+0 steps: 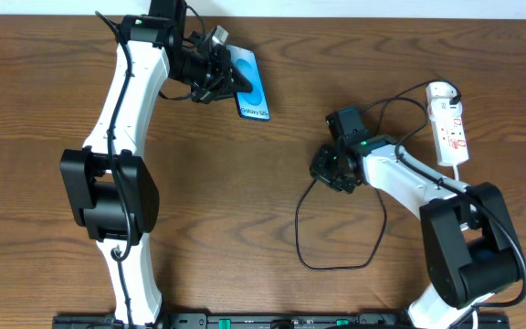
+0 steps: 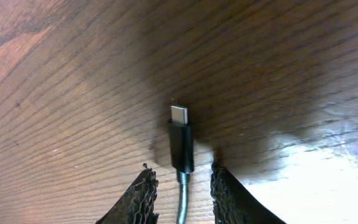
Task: Plug charger to phone and switch on socket
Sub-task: 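Lower the right gripper onto the black cable's USB-C end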
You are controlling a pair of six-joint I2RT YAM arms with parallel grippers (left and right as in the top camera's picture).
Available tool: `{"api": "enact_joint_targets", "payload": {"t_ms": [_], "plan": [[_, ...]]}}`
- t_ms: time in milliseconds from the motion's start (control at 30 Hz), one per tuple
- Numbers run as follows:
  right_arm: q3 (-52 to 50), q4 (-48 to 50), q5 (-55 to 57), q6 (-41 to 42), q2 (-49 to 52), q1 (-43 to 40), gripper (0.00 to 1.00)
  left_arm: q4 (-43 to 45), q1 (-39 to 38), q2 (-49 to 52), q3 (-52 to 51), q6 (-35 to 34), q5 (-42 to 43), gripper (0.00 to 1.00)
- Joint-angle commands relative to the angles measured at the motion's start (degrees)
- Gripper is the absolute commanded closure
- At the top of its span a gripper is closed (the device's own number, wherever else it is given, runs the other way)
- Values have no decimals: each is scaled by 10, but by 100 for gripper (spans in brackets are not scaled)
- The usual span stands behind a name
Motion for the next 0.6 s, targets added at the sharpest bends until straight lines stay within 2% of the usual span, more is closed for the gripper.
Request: {"api": "enact_joint_targets", "payload": {"t_ms": [0, 300, 567], "plan": [[-3, 0, 18, 12, 20, 7, 73, -5, 0, -21, 3, 14, 11, 93], [-3, 2, 26, 13, 20, 2, 74, -8, 0, -21, 3, 14, 11, 93], [-3, 8, 28, 13, 20, 2, 86, -9, 0, -21, 3, 14, 11, 93]]}}
